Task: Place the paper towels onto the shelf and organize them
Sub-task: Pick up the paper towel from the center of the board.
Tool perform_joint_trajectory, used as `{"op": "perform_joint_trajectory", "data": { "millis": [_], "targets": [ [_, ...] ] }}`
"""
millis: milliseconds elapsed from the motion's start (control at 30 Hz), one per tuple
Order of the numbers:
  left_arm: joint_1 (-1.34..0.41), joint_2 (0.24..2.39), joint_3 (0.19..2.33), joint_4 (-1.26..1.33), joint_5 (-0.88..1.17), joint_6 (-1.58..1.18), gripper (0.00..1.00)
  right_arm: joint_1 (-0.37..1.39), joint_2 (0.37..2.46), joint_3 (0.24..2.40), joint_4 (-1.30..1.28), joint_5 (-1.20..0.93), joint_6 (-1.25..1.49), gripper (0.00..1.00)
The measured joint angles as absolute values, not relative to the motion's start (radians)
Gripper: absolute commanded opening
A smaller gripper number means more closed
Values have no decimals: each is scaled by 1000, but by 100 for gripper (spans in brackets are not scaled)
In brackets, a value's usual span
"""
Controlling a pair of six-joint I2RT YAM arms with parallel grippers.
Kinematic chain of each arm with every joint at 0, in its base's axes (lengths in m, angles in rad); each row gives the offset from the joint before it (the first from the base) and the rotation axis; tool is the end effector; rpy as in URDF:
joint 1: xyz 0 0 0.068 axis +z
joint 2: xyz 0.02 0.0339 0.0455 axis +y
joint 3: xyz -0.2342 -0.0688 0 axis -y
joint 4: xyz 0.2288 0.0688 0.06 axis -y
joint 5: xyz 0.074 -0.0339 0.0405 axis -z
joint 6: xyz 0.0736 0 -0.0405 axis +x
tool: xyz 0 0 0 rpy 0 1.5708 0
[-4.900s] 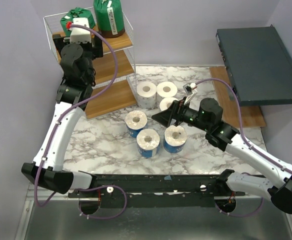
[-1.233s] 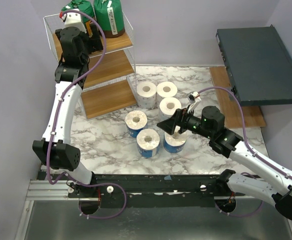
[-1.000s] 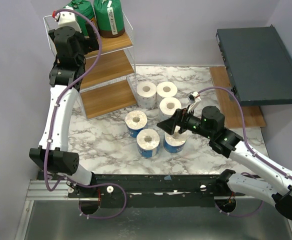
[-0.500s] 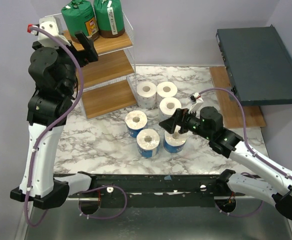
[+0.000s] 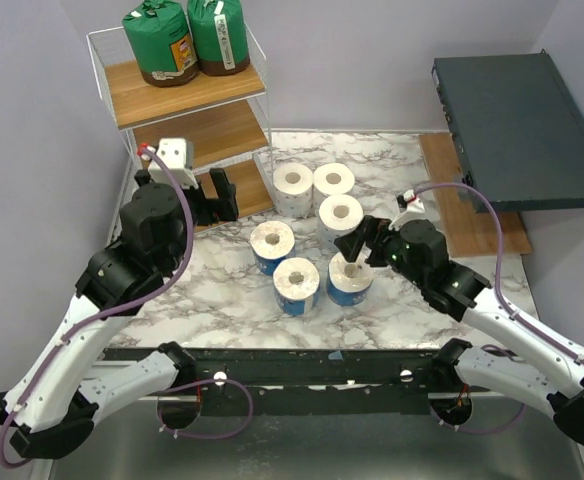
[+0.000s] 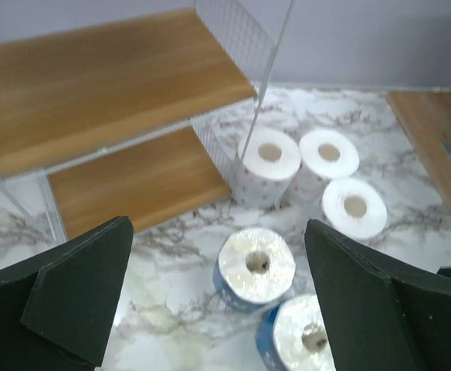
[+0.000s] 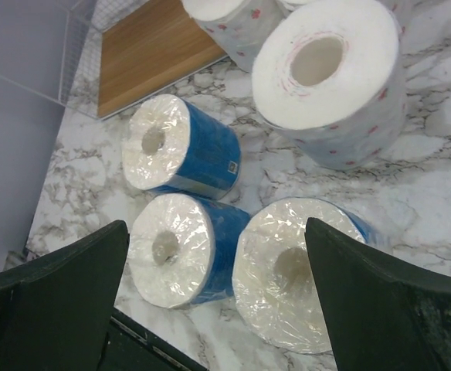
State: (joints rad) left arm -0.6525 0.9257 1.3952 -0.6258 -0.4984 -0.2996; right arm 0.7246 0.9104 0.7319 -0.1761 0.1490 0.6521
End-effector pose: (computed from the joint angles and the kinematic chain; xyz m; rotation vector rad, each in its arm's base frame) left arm 0.1747 -0.0893 0.4361 -0.0647 1.7145 -0.2775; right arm 0.1943 0.1574 0.2659 0.0313 2.0003 0.7683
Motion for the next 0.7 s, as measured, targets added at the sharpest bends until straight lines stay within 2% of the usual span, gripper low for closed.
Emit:
{"op": "perform_joint_trajectory", "data": {
  "millis": [333,433,533,700],
  "targets": [
    [-744,713,994,-640,-540,-411,99,725,858,620,-212,276,688,99],
    [-744,636,871,-602,-538,-435,99,725,842,606,-213,291,682,97],
    [-744,551,741,-522,-530,-447,99,725,828,590,-207,284,661,100],
    [-744,533,659,-447,-525,-533,99,725,823,572,-189,262,648,100]
  ]
}}
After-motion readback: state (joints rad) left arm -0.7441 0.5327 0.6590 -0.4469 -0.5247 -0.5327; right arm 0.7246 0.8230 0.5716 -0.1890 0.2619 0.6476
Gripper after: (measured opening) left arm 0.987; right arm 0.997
